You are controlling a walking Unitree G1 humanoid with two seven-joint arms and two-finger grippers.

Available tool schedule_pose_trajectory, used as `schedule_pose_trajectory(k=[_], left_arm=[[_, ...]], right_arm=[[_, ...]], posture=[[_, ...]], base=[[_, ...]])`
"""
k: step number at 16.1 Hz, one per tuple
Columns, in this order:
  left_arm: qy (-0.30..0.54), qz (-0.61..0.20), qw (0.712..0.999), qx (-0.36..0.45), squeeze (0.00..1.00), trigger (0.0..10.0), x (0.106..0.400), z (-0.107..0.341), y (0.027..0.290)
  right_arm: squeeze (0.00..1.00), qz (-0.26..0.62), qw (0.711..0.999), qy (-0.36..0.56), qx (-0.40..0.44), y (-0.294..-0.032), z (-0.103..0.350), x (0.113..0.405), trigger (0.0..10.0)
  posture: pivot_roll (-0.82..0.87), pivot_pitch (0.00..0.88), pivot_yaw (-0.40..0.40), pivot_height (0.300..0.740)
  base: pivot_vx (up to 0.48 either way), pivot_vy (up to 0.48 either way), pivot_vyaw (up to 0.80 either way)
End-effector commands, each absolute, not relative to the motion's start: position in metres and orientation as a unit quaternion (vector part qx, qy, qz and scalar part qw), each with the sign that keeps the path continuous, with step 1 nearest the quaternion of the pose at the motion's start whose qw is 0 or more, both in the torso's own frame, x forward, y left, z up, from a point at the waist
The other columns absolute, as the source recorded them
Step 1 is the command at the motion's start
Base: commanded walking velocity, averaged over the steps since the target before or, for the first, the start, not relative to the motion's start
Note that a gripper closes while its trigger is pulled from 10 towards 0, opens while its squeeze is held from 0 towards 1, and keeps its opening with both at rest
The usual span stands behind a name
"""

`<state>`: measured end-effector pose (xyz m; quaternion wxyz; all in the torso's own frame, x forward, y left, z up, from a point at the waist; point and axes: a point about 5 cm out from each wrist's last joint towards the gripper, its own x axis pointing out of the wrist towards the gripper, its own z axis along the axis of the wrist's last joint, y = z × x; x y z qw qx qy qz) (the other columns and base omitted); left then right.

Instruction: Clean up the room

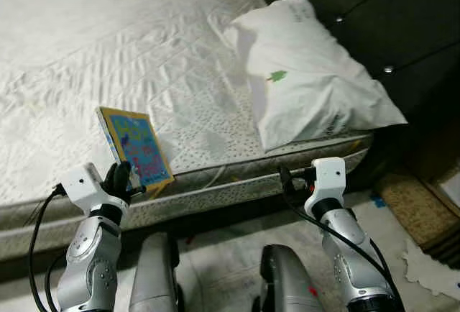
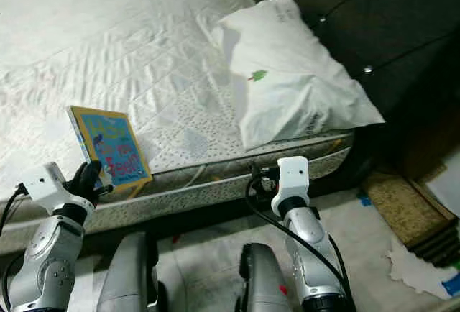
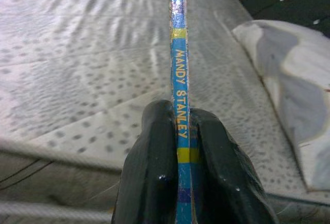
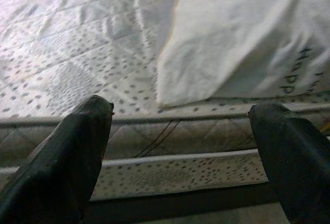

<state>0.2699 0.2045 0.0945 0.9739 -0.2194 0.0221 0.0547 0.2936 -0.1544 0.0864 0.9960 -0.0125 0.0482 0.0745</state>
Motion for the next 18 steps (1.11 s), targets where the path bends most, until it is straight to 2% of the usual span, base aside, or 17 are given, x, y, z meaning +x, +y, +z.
schedule_pose_trajectory(k=[1,13,18], left_arm=[[-0.003,0.036,0.975,-0.22,0.0,10.0,0.2747,0.105,0.1973],[0.0,0.032,0.974,-0.225,0.0,10.0,0.2758,0.104,0.1961],[0.007,0.025,0.97,-0.24,0.0,10.0,0.2793,0.1047,0.1935]], right_arm=[[0.0,0.068,0.996,0.046,-0.019,-0.1613,0.0874,0.2929,10.0],[0.0,0.066,0.997,0.044,-0.02,-0.1611,0.0874,0.2935,10.0],[0.0,0.063,0.997,0.046,-0.019,-0.1614,0.0871,0.2937,10.0]], posture=[[-0.11,0.17,-0.046,0.586],[-0.1,0.173,-0.046,0.586],[-0.1,0.174,-0.046,0.586]], base=[[0.33,0.0,0.0],[0.347,0.0,0.0],[0.052,0.0,0.0]])
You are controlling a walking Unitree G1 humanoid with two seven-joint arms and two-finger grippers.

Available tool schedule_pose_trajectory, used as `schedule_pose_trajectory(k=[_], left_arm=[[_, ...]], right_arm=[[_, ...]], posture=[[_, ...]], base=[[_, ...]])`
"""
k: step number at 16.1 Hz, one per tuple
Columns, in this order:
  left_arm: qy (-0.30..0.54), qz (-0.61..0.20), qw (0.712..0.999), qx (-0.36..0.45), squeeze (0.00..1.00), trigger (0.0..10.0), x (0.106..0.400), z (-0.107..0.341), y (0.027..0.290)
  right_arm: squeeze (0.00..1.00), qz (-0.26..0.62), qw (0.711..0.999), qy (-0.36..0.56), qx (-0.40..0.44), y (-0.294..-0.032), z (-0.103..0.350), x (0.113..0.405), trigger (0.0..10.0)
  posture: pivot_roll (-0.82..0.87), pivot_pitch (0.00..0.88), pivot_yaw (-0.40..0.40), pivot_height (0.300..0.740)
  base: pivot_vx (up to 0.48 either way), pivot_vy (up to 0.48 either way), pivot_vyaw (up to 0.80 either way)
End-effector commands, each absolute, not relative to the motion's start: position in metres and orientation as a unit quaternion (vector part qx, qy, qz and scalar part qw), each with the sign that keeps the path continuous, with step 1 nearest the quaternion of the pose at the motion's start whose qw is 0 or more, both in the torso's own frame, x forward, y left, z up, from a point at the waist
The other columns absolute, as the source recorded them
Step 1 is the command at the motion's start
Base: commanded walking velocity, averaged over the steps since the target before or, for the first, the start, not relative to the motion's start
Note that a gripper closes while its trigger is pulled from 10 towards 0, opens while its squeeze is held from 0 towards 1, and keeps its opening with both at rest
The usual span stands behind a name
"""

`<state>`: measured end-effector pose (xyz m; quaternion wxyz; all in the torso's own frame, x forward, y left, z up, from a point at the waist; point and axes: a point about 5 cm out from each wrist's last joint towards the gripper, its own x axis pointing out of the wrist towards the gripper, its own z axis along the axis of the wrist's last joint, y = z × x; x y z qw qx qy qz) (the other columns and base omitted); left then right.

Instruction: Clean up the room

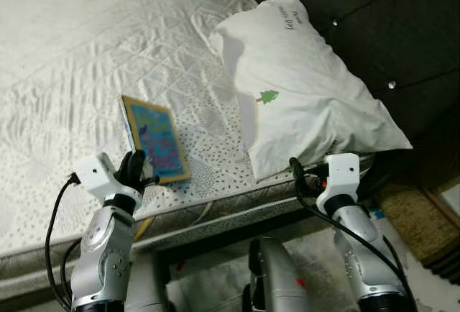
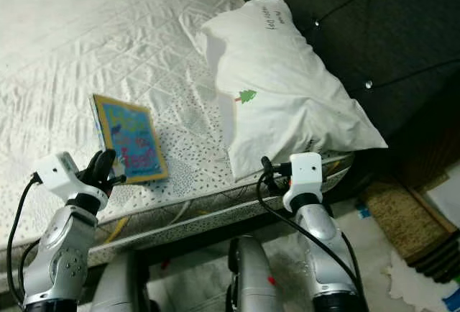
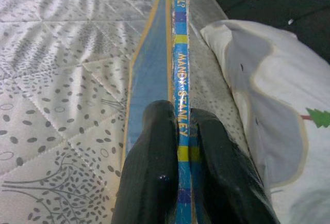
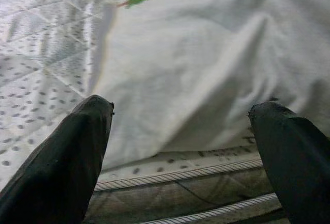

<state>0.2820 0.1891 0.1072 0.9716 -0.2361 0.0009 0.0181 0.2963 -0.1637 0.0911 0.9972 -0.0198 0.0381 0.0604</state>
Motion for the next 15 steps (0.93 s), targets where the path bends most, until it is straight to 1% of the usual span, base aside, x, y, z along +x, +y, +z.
schedule_pose_trajectory(k=[1,4,5,7,8,9,10,11,13,14,15], left_arm=[[0.007,-0.007,0.966,-0.259,0.0,10.0,0.284,0.11,0.188],[0.021,-0.043,0.955,-0.293,0.0,10.0,0.291,0.113,0.179],[0.031,-0.081,0.946,-0.312,0.0,10.0,0.297,0.116,0.169],[0.03,-0.105,0.939,-0.327,0.0,10.0,0.303,0.121,0.163],[0.042,-0.137,0.92,-0.365,0.0,10.0,0.311,0.127,0.157],[0.042,-0.137,0.92,-0.365,0.0,10.0,0.311,0.127,0.157],[0.051,-0.165,0.89,-0.422,0.0,10.0,0.318,0.131,0.154],[0.055,-0.176,0.88,-0.437,0.0,10.0,0.322,0.133,0.154],[0.065,-0.178,0.85,-0.492,0.0,10.0,0.336,0.131,0.163],[0.078,-0.168,0.842,-0.507,0.0,10.0,0.339,0.121,0.169],[0.087,-0.16,0.841,-0.51,0.0,10.0,0.34,0.115,0.172]], right_arm=[[0.0,0.062,0.997,0.046,-0.02,-0.162,0.087,0.294,10.0],[0.0,0.06,0.997,0.044,-0.023,-0.162,0.087,0.295,10.0],[0.0,0.055,0.997,0.041,-0.026,-0.163,0.088,0.295,10.0],[0.0,0.05,0.998,0.039,-0.031,-0.165,0.089,0.295,10.0],[0.0,0.04,0.998,0.037,-0.041,-0.171,0.091,0.292,10.0],[0.0,0.04,0.998,0.037,-0.041,-0.171,0.091,0.292,10.0],[0.0,0.033,0.998,0.037,-0.05,-0.176,0.092,0.291,10.0],[0.0,0.03,0.997,0.036,-0.054,-0.179,0.092,0.29,10.0],[0.0,0.023,0.997,0.033,-0.063,-0.187,0.096,0.288,10.0],[0.0,0.019,0.997,0.033,-0.067,-0.191,0.097,0.287,10.0],[0.0,0.018,0.997,0.033,-0.068,-0.192,0.098,0.286,10.0]], posture=[[-0.1,0.172,-0.047,0.586],[-0.1,0.17,-0.049,0.586],[-0.12,0.166,-0.05,0.586],[-0.13,0.166,-0.051,0.586],[-0.15,0.166,-0.055,0.586],[-0.15,0.166,-0.055,0.586],[-0.16,0.166,-0.058,0.586],[-0.17,0.17,-0.058,0.586],[-0.2,0.17,-0.059,0.586],[-0.22,0.172,-0.06,0.586],[-0.23,0.173,-0.06,0.586]], base=[[0.0,0.0,0.0],[0.0,0.0,0.0],[0.0,0.0,0.0],[0.0,0.0,0.0],[0.0,0.0,0.0],[0.0,0.0,0.0],[0.0,0.0,0.0],[0.0,0.0,0.0],[0.0,0.0,0.0],[0.0,0.0,0.0],[0.0,0.0,0.0]])
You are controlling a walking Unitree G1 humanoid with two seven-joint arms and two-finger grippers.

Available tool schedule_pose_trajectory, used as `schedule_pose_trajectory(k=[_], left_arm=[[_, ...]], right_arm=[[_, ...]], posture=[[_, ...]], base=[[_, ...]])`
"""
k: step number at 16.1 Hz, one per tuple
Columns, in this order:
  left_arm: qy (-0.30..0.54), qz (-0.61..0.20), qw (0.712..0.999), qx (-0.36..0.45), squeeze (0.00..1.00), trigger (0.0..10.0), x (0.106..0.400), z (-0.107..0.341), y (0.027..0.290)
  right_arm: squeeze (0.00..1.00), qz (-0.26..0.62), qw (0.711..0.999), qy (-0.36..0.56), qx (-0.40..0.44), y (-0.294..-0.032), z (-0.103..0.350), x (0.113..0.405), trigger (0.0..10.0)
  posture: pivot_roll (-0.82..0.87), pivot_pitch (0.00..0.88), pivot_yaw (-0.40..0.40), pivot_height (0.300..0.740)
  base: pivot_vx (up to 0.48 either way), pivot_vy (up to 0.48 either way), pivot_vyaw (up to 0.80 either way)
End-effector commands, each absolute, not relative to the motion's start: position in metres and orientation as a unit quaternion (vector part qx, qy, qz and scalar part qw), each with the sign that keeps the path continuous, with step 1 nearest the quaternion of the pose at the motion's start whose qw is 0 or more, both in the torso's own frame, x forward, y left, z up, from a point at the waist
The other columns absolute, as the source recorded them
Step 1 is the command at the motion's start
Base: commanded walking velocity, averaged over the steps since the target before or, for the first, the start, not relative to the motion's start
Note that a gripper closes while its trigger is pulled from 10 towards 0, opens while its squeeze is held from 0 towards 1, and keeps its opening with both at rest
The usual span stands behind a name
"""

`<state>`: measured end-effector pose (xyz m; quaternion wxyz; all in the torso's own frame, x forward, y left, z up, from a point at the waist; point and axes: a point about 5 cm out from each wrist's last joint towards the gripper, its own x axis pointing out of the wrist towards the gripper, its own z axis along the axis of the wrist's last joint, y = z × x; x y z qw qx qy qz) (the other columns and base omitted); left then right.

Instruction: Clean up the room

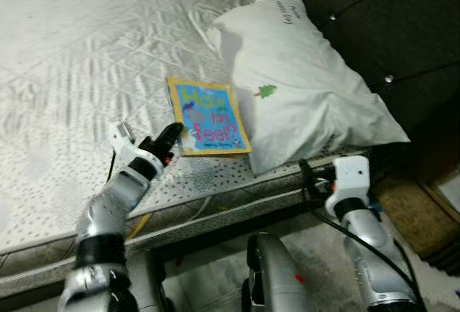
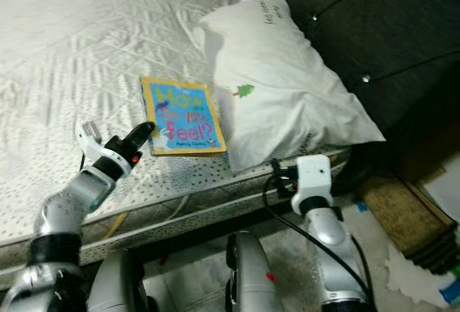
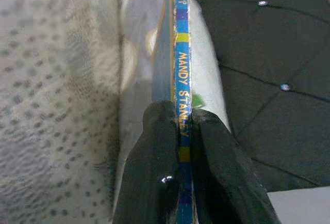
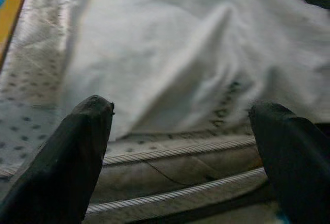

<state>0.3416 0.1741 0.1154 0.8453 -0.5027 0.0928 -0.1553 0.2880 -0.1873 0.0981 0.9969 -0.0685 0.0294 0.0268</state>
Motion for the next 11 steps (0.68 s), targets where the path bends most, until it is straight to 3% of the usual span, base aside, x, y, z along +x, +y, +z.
schedule_pose_trajectory(k=[1,5,9,11], left_arm=[[0.12,-0.134,0.836,-0.518,0.0,10.0,0.338,0.094,0.182],[0.182,-0.061,0.821,-0.538,0.0,10.0,0.327,0.053,0.195],[0.198,-0.022,0.834,-0.514,0.0,10.0,0.322,0.042,0.21],[0.192,-0.007,0.861,-0.47,0.0,10.0,0.326,0.048,0.225]], right_arm=[[0.0,0.017,0.997,0.032,-0.073,-0.194,0.1,0.283,10.0],[0.0,0.018,0.996,0.032,-0.08,-0.196,0.104,0.283,10.0],[0.0,0.018,0.996,0.03,-0.082,-0.198,0.107,0.286,10.0],[0.0,0.018,0.996,0.031,-0.082,-0.199,0.107,0.285,10.0]], posture=[[-0.24,0.176,-0.065,0.586],[-0.26,0.172,-0.075,0.586],[-0.26,0.171,-0.079,0.586],[-0.26,0.172,-0.08,0.586]], base=[[0.0,0.0,0.0],[0.0,0.0,0.0],[0.0,0.0,0.0],[0.0,0.0,0.0]])
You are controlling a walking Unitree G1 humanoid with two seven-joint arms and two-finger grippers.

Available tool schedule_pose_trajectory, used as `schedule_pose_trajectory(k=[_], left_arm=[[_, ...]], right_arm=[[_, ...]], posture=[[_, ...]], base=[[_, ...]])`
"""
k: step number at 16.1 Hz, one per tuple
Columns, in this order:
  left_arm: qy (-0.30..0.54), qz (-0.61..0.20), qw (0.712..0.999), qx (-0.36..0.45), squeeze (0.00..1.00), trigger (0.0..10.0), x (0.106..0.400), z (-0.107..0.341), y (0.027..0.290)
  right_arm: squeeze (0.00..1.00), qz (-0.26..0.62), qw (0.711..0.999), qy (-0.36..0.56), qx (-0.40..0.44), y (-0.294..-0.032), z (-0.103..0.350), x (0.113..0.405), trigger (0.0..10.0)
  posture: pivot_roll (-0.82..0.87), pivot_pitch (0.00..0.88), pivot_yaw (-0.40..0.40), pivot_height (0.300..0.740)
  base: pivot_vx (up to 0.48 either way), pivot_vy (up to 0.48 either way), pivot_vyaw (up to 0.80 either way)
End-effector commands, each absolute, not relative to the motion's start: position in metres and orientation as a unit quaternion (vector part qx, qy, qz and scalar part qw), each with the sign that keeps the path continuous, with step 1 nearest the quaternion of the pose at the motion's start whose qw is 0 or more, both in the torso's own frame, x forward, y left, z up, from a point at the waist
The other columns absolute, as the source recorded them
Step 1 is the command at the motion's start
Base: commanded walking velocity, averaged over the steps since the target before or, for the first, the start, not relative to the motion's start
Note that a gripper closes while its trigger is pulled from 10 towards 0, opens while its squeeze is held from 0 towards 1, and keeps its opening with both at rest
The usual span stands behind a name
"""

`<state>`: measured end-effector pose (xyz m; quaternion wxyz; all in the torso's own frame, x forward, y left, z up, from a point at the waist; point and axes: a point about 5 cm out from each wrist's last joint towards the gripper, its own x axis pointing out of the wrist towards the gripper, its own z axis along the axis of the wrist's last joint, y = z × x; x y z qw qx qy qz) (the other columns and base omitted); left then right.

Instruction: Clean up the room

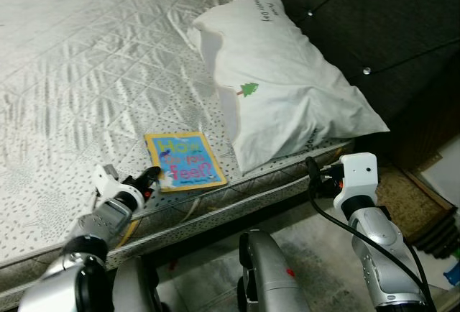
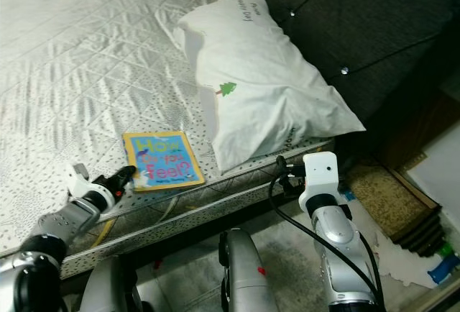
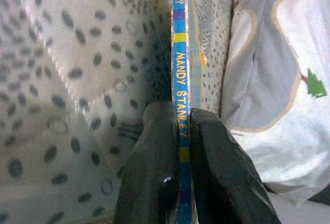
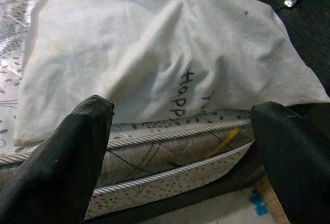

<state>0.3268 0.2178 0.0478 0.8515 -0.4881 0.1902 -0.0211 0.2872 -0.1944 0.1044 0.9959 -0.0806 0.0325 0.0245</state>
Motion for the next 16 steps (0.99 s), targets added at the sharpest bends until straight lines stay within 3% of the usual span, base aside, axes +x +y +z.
schedule_pose_trajectory(k=[1,2,3,9,12,16], left_arm=[[0.194,-0.004,0.869,-0.455,0.35,10.0,0.327,0.049,0.227],[0.197,0.002,0.88,-0.433,0.88,10.0,0.328,0.05,0.232],[0.198,0.009,0.887,-0.416,1.0,10.0,0.328,0.051,0.236],[0.237,0.045,0.908,-0.343,1.0,10.0,0.324,0.045,0.246],[0.237,0.058,0.908,-0.34,1.0,10.0,0.324,0.043,0.245],[0.218,0.063,0.91,-0.346,1.0,10.0,0.33,0.048,0.242]], right_arm=[[0.0,0.019,0.996,0.031,-0.081,-0.198,0.107,0.285,10.0],[0.0,0.021,0.996,0.031,-0.079,-0.197,0.107,0.284,10.0],[0.0,0.021,0.996,0.03,-0.078,-0.196,0.107,0.285,10.0],[0.0,0.053,0.996,0.029,-0.065,-0.191,0.11,0.284,10.0],[0.0,0.109,0.992,0.049,-0.035,-0.181,0.108,0.284,10.0],[0.0,0.12,0.991,0.049,-0.034,-0.176,0.106,0.285,10.0]], posture=[[-0.26,0.172,-0.079,0.586],[-0.27,0.173,-0.078,0.586],[-0.27,0.174,-0.076,0.586],[-0.27,0.177,-0.073,0.586],[-0.27,0.176,-0.073,0.586],[-0.25,0.173,-0.069,0.586]], base=[[0.0,0.0,0.0],[0.0,0.0,0.0],[0.0,0.0,0.0],[0.0,0.0,0.0],[0.0,0.0,0.0],[0.0,0.0,0.0]])
